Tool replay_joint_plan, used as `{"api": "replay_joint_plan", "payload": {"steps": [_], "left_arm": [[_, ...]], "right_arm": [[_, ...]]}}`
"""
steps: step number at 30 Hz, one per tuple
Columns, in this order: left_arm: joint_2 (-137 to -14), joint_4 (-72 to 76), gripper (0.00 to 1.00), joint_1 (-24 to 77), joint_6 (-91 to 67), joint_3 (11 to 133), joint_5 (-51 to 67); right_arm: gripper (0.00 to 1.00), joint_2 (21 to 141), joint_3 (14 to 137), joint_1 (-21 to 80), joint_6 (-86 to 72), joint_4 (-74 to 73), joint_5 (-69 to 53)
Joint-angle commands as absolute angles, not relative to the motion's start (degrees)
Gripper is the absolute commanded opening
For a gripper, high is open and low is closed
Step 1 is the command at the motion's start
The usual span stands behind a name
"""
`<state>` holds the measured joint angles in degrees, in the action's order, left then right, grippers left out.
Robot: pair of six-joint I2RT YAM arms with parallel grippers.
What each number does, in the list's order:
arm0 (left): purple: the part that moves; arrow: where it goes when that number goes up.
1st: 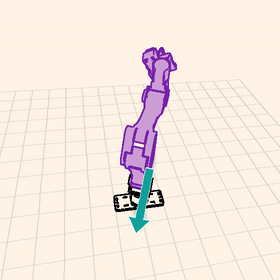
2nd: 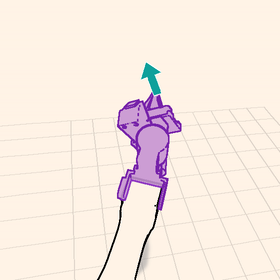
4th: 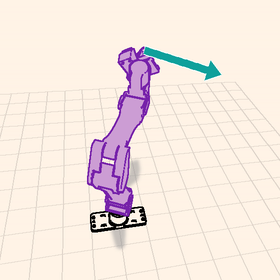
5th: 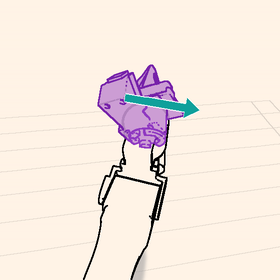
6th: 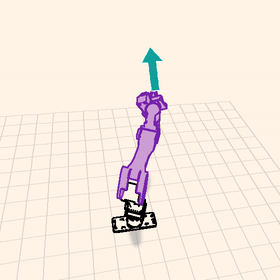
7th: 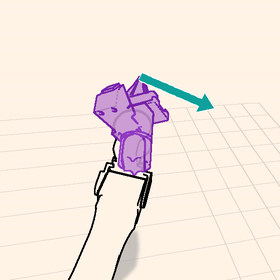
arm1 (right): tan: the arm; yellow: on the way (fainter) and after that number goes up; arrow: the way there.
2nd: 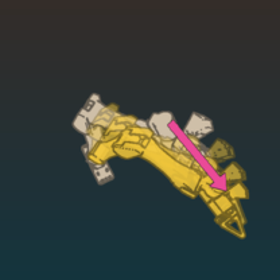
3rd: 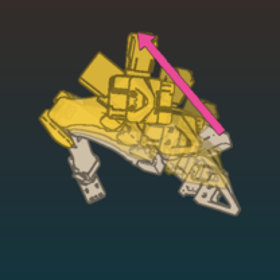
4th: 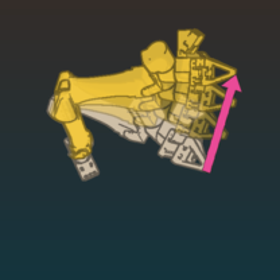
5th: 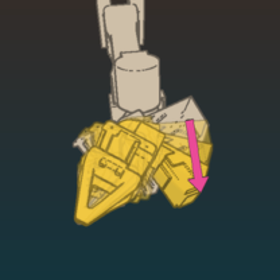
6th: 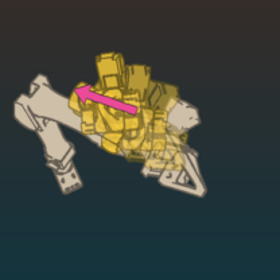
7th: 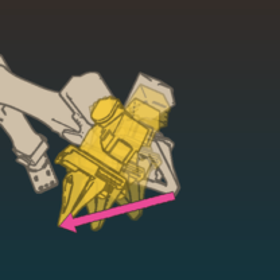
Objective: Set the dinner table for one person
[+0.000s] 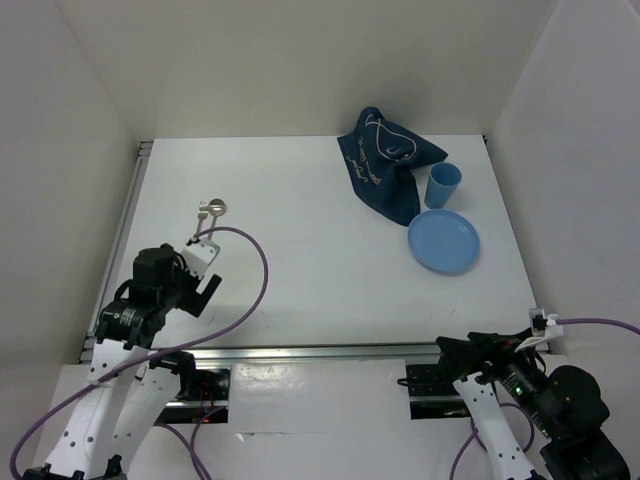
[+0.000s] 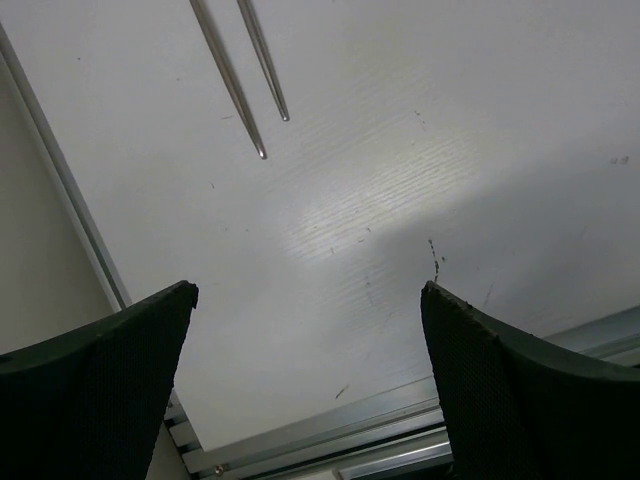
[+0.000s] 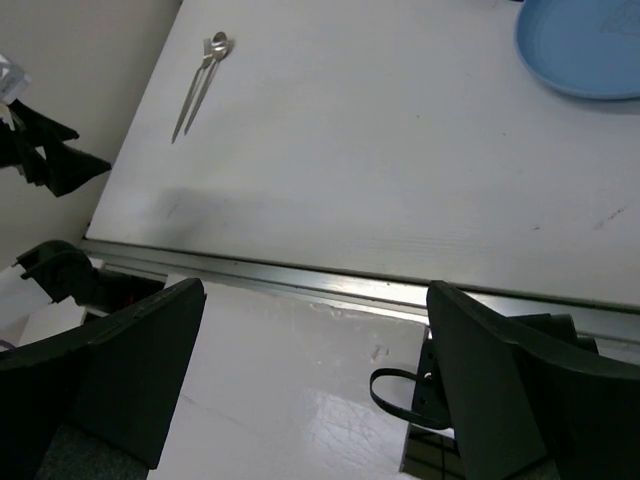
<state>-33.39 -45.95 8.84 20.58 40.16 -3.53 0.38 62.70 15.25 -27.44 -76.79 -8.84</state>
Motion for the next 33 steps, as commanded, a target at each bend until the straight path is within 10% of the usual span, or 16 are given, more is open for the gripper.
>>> {"api": "replay_joint_plan", "payload": {"steps": [1,19,33], "left_arm": [[-33.31,-42.46,1.0,9.14,18.29,40.69,-7.11],[-65.55,-47.64,1.0,9.67,13.27,76.1,-1.58],[-75.93,-40.52,1.0,11.34,14.24,73.92,-4.13]], "right_arm": [[1.0,-1.59,65.73,15.82,-32.15,-73.93,-4.67],[1.0,73.18,102.27,15.82,-9.67,-48.97,11.51],[0.96,129.85,129.79,14.68,-16.34,-45.49,19.69]]}}
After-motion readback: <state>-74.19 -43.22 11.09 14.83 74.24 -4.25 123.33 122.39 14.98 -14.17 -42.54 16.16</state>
